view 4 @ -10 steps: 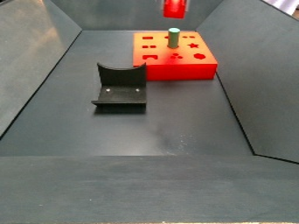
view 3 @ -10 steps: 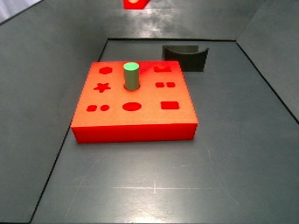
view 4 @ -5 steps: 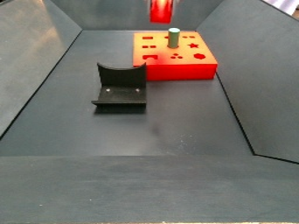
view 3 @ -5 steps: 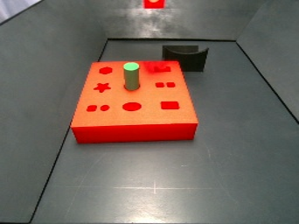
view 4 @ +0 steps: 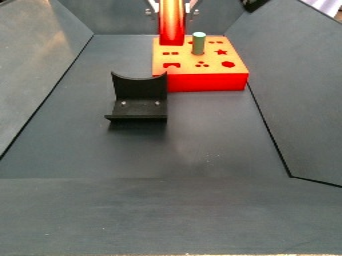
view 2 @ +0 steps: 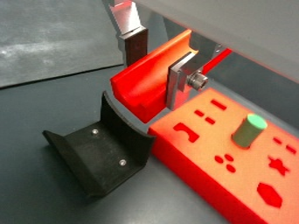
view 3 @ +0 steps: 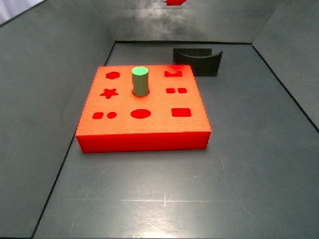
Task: Pick up the arch object. Move up. Place the arch object on the fixture. Regrasp the arch object. Move to above the board. Insert the arch object.
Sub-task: Place the arch object on the fixture.
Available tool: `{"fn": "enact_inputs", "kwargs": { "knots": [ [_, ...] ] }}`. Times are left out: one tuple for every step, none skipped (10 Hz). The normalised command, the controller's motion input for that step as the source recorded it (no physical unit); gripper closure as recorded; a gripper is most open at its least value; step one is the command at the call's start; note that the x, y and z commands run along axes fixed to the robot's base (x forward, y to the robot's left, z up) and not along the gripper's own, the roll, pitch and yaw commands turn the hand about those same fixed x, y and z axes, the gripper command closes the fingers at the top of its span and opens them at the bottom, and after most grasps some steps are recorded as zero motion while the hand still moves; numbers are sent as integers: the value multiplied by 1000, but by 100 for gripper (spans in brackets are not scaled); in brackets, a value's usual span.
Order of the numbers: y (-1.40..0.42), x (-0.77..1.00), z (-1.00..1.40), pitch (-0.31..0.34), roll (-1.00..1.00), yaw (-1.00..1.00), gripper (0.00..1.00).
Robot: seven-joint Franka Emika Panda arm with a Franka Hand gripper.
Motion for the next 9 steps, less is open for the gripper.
{"fn": "enact_inputs", "kwargs": {
  "knots": [
    [158,1000,-54,223,-709,-17,100],
    [104,921,-36,180,-452,-82,100],
    [88,882,-31,162,-348,-100,100],
    [52,792,-15,125,-214,-109,100],
    [51,682,-14,95,-177,-103,100],
    [50,600,-12,87,-169,-93,100],
    [48,549,-13,85,-165,-87,100],
    [44,457,-11,84,-163,-76,100],
    [42,393,-11,88,-163,-67,100]
  ]
}}
